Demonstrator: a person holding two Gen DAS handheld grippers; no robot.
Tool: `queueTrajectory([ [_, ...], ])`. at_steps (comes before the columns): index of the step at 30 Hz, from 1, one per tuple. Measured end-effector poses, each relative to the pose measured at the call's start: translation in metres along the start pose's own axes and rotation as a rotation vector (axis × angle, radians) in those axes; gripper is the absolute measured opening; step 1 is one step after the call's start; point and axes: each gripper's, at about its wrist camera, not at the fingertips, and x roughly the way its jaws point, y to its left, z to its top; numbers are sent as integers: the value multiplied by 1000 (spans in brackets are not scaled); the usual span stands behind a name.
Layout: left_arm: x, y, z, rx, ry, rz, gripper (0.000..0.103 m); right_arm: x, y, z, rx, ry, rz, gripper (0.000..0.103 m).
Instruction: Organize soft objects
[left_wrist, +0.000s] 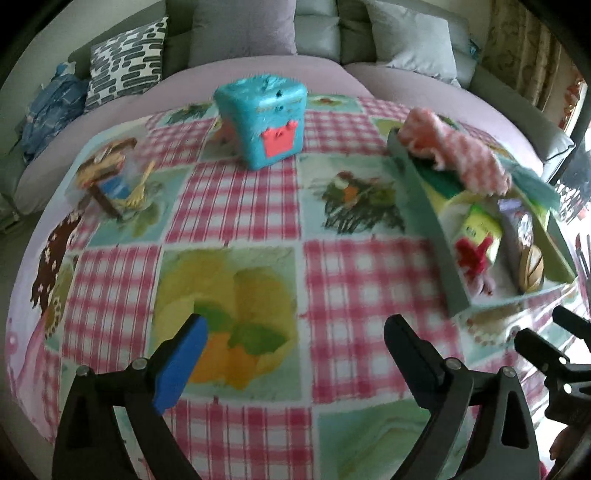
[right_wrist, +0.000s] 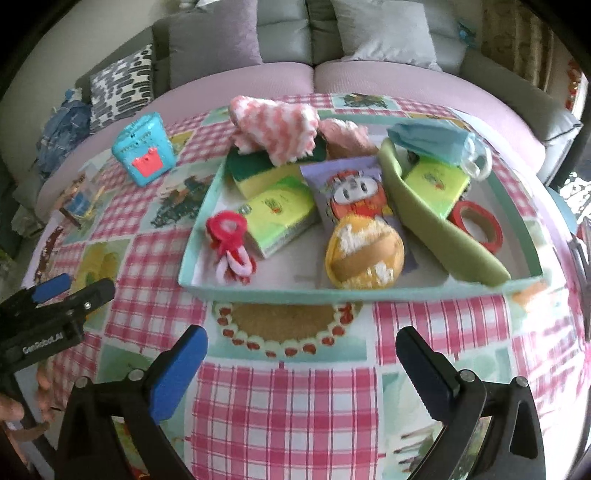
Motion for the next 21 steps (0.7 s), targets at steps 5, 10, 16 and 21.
queueTrajectory([
  [5, 2, 7, -20, -6, 23, 23, 96, 5, 1, -15, 15, 6, -30, 103],
  [10, 4, 13, -35, -39, 63, 8, 96, 8, 5, -24, 14, 3, -50, 103],
  [16, 7, 12, -51, -39, 66, 31, 96, 15, 8, -27, 20, -12, -75, 103],
  [21, 7, 9, -53, -28, 52, 31, 96, 20, 12, -28, 12, -16, -99, 103],
])
